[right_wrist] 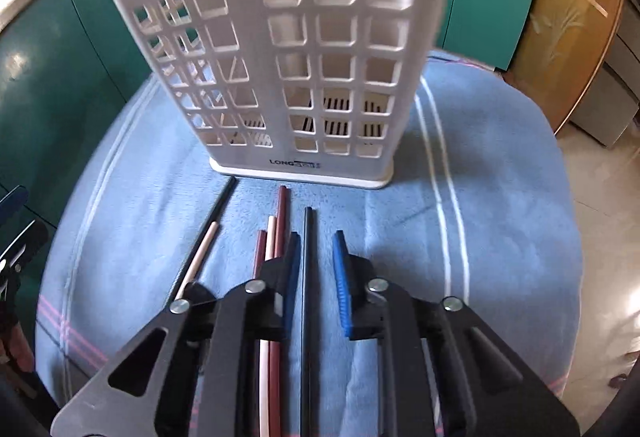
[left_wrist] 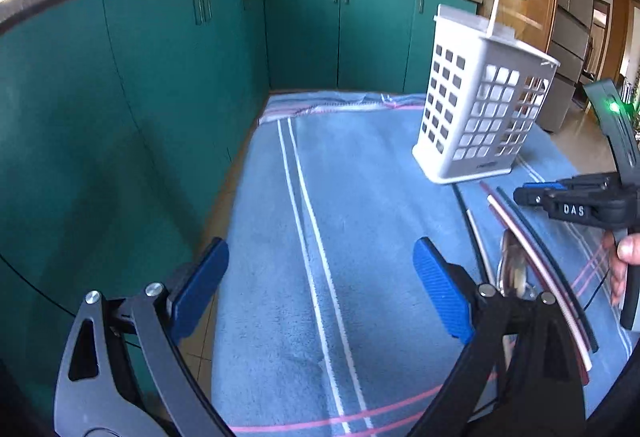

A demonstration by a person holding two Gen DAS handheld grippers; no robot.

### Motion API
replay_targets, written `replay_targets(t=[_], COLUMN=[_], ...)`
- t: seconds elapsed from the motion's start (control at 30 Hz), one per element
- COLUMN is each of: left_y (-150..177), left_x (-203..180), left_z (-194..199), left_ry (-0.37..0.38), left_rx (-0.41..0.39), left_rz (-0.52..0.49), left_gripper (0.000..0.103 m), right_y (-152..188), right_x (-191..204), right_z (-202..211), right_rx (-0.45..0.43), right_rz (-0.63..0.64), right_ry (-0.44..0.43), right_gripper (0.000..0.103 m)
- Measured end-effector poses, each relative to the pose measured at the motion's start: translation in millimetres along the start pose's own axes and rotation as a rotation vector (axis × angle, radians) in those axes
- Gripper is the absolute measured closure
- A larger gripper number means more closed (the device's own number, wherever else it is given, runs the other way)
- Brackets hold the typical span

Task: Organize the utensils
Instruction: 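Grasp a dark chopstick from the cloth with the right gripper, then drop the dark chopstick into the white holder and open the right gripper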

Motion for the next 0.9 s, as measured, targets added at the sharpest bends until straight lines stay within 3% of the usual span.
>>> replay_targets(t=[0.2, 0.7, 0.9], left_y=[0.1, -2.9, -10.0], left_x=[-2.4, -16.4, -19.5], left_z=[-8.7, -10.1, -4.0], left_ry=[0.005, 0.027, 0.039], left_rx=[0.007, 0.015, -0.006], left_rz=[0.000, -0.015, -0.009], left_gripper=[0.011, 0.011, 0.011], right_y=[-5.3, -9.7, -14.4], right_x=[3.3, -6.5, -35.7], right_z=[-17.0, -19.2, 39.1], right_rx=[0.043, 0.054, -0.046], right_rz=[0.027, 0.018, -0.051], right_ry=[0.031, 0.008, -0.062], right_gripper=[0.097, 0.098, 0.098])
Point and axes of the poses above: each gripper's, at about its wrist camera, not at the fingertips, and z roughly against the way its jaws point, x to its left, y to its underside, the point moved 8 cm from there along -z, roughly the way its jaws point, and after that the axes turned 8 degrees about y, right-handed, at the moved point
